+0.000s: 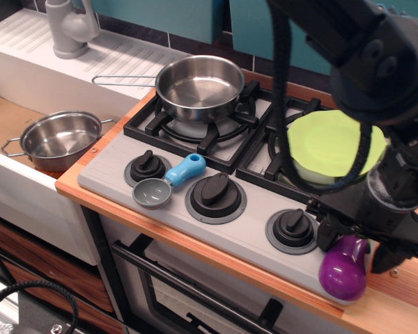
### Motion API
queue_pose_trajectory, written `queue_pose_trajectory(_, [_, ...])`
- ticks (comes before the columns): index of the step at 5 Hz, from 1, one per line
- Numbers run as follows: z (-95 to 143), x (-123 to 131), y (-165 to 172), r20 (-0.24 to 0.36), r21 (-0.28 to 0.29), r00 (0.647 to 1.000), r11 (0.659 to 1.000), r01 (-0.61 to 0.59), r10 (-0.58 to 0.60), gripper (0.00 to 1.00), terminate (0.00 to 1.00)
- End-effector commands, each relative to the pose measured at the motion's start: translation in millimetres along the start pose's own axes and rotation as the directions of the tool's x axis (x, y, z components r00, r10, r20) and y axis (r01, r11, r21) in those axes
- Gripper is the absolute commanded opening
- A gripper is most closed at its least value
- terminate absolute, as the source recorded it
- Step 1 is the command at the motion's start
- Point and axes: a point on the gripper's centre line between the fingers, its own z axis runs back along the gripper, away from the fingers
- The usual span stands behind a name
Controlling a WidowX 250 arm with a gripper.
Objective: Put eggplant on plate and spoon in pot or pan on stove
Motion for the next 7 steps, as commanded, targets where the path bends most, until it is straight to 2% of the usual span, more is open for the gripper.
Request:
queue_pose_trajectory(1, [15,3,-1,-0.013,-0.019,1.0,1.0,-0.012,0.012,0.0,0.0])
queue_pose_trajectory(2, [23,3,1,-0.028,-0.019,1.0,1.0,-0.002,0.001,0.0,0.0])
queue_pose_trajectory(4, [72,16,18,-0.095,0.012,0.995,0.999,0.035,-0.034,0.0,0.0])
queue_pose_trajectory(5, [91,34,32,-0.128,0.022,0.99,0.998,0.059,-0.056,0.0,0.0])
queue_pose_trajectory(6, [98,56,45,-0.136,0.013,0.987,0.996,0.083,-0.08,0.0,0.0])
queue_pose_trajectory(7, [92,85,57,-0.132,0.005,0.986,0.995,0.104,-0.102,0.0,0.0])
